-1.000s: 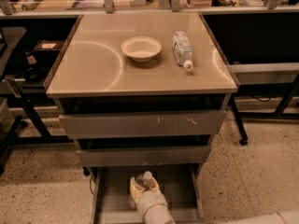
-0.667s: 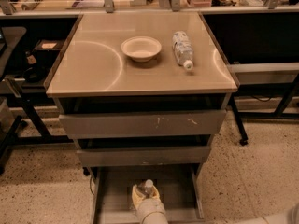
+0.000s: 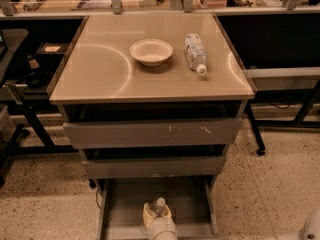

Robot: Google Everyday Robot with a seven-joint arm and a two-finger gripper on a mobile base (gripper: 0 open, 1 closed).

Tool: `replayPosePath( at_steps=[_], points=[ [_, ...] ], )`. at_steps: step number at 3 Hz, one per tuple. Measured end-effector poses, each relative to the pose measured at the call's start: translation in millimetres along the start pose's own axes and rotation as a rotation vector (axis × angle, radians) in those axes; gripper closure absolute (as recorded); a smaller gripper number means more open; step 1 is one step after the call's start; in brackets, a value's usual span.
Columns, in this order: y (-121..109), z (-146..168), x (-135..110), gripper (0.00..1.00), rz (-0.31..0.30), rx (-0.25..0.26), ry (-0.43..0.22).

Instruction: Place water bottle into bottom drawer

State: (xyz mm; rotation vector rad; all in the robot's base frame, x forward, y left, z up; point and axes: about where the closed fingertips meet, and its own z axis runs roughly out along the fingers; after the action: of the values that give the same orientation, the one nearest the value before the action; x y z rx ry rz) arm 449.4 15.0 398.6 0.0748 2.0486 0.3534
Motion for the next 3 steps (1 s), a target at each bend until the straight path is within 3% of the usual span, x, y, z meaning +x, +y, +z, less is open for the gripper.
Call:
replayPosePath(
  at_steps=[1,3],
  points=[
    [-7.8,16.1,17.0,1.0,0.035,0.034,-0.012],
    [-21.4,55.2,32.6,1.0,0.032,0.069,-0.062]
  ],
)
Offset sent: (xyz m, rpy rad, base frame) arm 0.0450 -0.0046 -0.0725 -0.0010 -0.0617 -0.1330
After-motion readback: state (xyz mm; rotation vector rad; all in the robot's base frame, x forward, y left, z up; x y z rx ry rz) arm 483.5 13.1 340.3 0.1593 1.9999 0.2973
